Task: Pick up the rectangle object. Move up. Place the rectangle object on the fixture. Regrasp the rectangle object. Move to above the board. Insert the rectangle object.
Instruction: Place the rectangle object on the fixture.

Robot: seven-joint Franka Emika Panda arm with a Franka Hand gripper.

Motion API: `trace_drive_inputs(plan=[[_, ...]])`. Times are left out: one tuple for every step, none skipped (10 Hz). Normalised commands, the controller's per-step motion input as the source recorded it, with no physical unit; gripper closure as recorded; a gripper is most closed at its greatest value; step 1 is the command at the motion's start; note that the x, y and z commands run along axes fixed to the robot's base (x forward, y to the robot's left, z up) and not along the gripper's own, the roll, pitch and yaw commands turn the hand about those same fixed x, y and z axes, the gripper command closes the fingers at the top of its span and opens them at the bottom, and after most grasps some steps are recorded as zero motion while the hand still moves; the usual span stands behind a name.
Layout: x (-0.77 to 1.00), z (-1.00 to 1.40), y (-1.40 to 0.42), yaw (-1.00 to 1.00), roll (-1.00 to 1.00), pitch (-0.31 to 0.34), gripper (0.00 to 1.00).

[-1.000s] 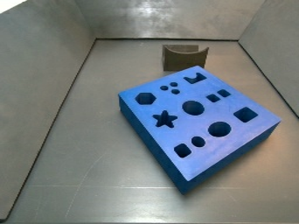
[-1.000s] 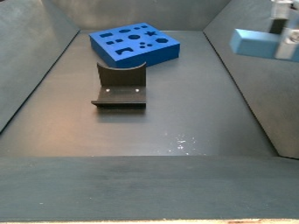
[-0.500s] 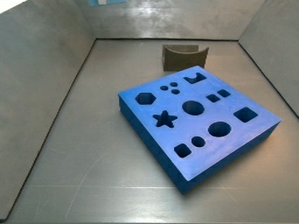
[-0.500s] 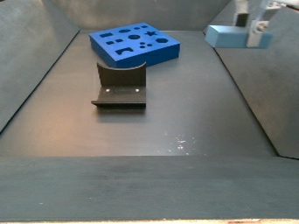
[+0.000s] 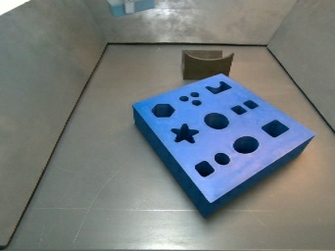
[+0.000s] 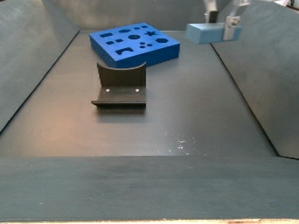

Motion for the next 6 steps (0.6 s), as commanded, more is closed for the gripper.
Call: trace_drive_inputs(plan=[[1.0, -0.1, -0.33, 1.0, -0.06, 0.004, 1.0], [1.0, -0.1, -0.32, 1.0, -0.07, 0.004, 1.0], [1.0, -0.09, -0.3, 1.0, -0.07, 0.004, 1.0], [1.0, 0.1, 0.27, 1.0, -0.59, -0.033, 1.0], [1.0, 0.11, 0.3, 1.0, -0.62, -0.034, 1.0], [1.0, 0.1, 0.28, 1.0, -0.66, -0.025, 1.0]])
